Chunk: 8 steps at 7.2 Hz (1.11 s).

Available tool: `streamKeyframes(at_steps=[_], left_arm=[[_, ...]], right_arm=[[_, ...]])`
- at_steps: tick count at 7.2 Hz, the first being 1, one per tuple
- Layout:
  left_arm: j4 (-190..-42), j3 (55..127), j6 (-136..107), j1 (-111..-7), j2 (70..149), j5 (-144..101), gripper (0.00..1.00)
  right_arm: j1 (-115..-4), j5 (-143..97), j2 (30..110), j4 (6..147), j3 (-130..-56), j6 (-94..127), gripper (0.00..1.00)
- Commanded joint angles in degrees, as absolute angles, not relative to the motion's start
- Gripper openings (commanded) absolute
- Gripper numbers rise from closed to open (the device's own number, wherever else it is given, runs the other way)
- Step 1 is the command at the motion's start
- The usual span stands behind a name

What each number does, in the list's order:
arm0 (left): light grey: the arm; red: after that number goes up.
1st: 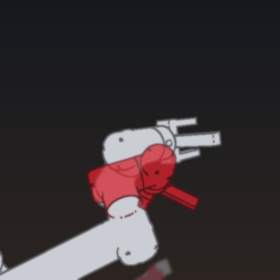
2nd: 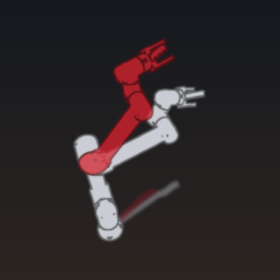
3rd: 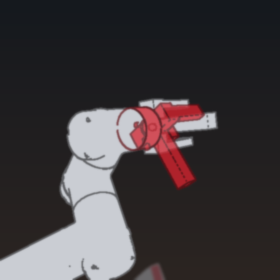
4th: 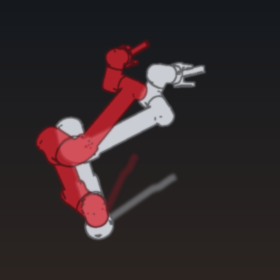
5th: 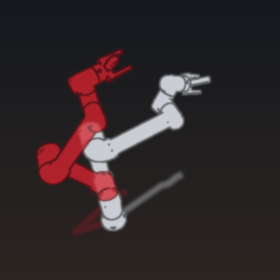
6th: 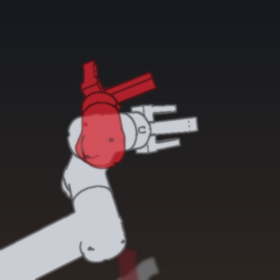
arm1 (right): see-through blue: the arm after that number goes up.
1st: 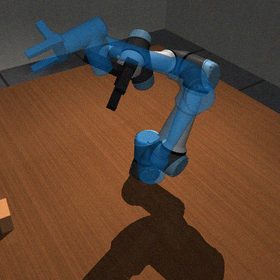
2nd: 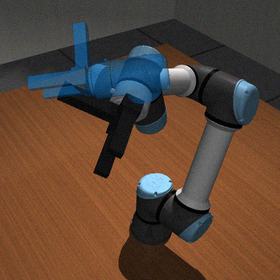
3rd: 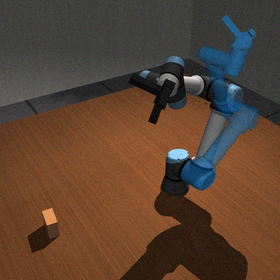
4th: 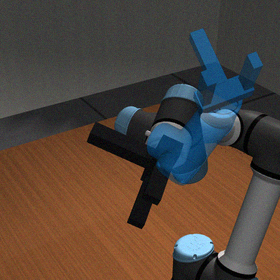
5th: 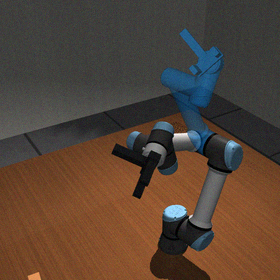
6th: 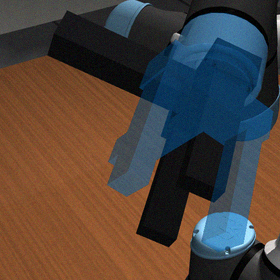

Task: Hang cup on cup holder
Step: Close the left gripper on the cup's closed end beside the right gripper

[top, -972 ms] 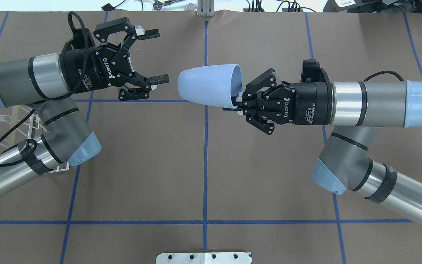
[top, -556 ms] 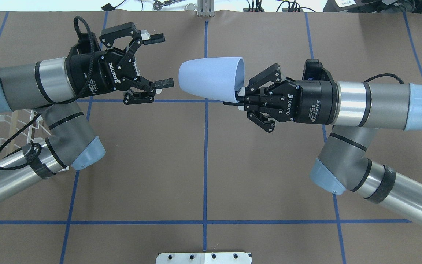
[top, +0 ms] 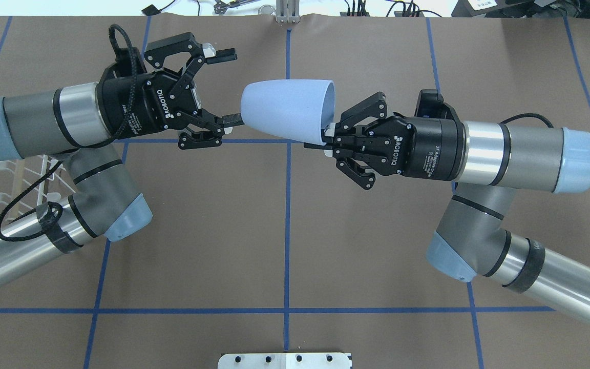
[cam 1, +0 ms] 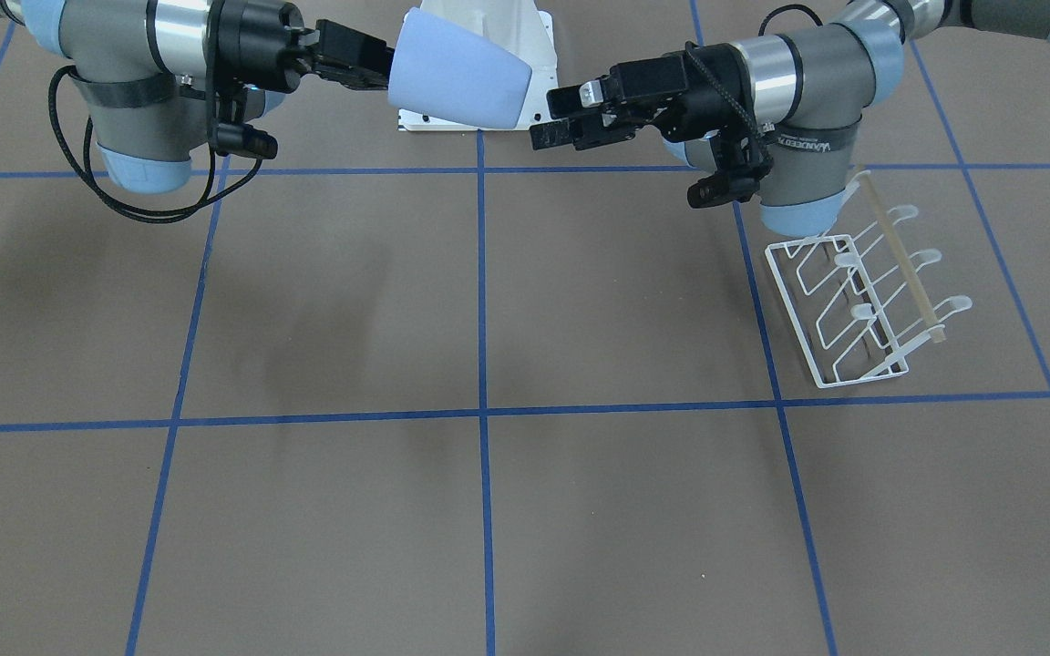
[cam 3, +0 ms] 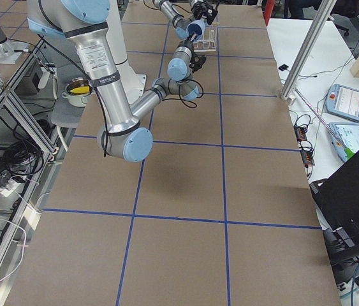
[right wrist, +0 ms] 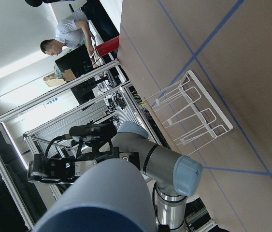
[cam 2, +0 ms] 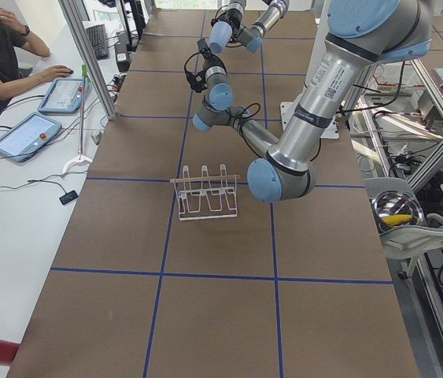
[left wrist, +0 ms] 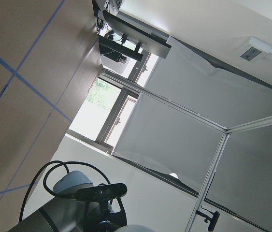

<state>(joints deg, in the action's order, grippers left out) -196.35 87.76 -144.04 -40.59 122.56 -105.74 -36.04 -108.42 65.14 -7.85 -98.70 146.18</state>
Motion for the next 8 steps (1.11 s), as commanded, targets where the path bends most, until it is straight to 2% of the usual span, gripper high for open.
streamKeyframes(at_steps=[1, 6, 7, 8], left_arm=[[-196.35, 87.98, -144.14, -39.64, 122.96, -105.65, 0.98], [-196.26, 88.86, -144.14, -37.80, 123.84, -105.47, 0.98], [-196.26, 88.86, -144.14, -37.79, 123.84, -105.47, 0.92], [-196.26, 88.94, -144.14, -37.79, 123.84, -105.47, 0.72]], right_arm=[[-35.51, -107.85, 64.95, -8.00, -98.53, 146.16, 0.00], [-34.89, -107.40, 64.60, -8.00, -98.44, 146.16, 0.00], [-34.89, -107.40, 64.60, -8.00, -98.44, 146.16, 0.00], [-34.89, -107.40, 64.60, -8.00, -98.44, 146.08, 0.00]])
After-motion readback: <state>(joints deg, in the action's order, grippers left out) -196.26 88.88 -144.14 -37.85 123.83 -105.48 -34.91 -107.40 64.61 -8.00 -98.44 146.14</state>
